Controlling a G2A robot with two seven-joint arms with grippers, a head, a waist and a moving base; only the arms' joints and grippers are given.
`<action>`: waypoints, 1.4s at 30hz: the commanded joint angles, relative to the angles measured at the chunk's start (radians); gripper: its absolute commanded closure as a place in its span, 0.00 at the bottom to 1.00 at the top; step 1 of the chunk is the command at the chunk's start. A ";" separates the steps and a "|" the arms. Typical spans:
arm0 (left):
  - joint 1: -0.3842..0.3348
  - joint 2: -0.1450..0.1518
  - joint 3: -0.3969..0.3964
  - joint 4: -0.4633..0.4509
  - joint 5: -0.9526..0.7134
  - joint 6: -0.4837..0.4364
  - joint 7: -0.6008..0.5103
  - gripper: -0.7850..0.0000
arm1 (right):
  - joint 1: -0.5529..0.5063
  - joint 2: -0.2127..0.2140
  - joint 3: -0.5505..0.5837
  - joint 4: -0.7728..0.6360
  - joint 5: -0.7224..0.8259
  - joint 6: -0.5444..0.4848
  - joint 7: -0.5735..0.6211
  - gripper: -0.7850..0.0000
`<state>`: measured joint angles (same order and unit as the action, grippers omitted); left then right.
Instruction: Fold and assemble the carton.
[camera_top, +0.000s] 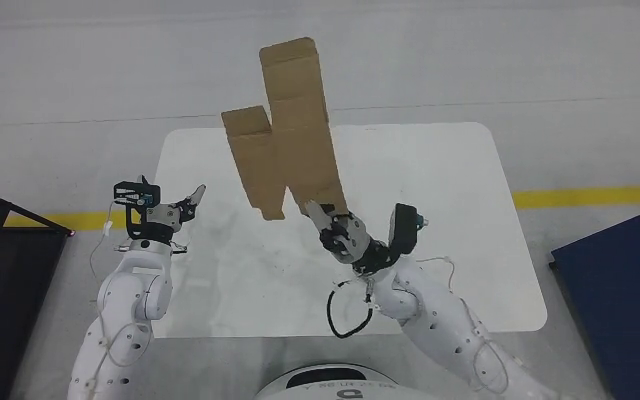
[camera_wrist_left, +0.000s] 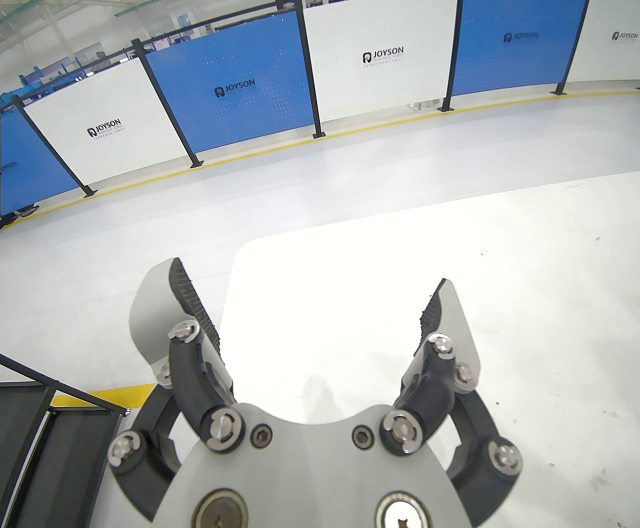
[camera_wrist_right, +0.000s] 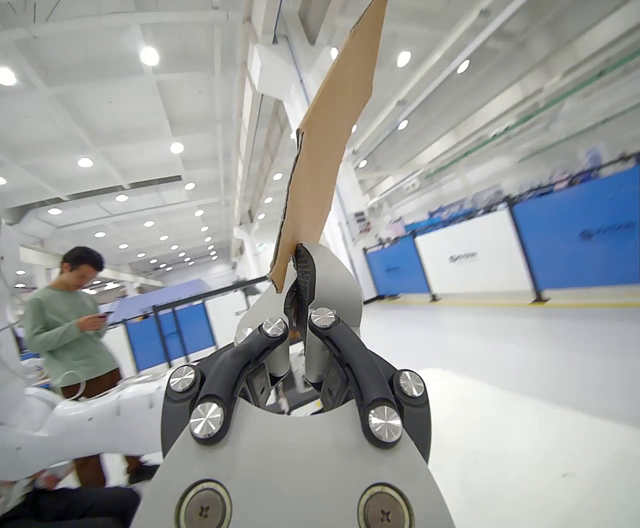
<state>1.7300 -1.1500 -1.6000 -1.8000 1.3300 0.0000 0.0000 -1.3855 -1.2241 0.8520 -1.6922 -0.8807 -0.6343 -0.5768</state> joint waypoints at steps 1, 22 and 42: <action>0.000 0.000 0.000 0.000 0.000 0.000 0.000 0.00 | 0.014 0.000 0.012 0.010 0.048 -0.016 0.045 1.00; 0.000 0.000 0.000 0.000 0.000 0.000 0.000 0.00 | 0.019 0.018 0.223 0.069 -0.108 -0.031 0.037 1.00; 0.000 0.000 0.000 0.000 0.000 0.000 0.000 0.00 | 0.017 0.027 0.294 0.033 -0.497 0.389 0.205 1.00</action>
<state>1.7300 -1.1500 -1.6000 -1.8000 1.3300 0.0000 0.0000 -1.3617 -1.1993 1.1336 -1.6425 -1.3067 -0.3132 -0.3910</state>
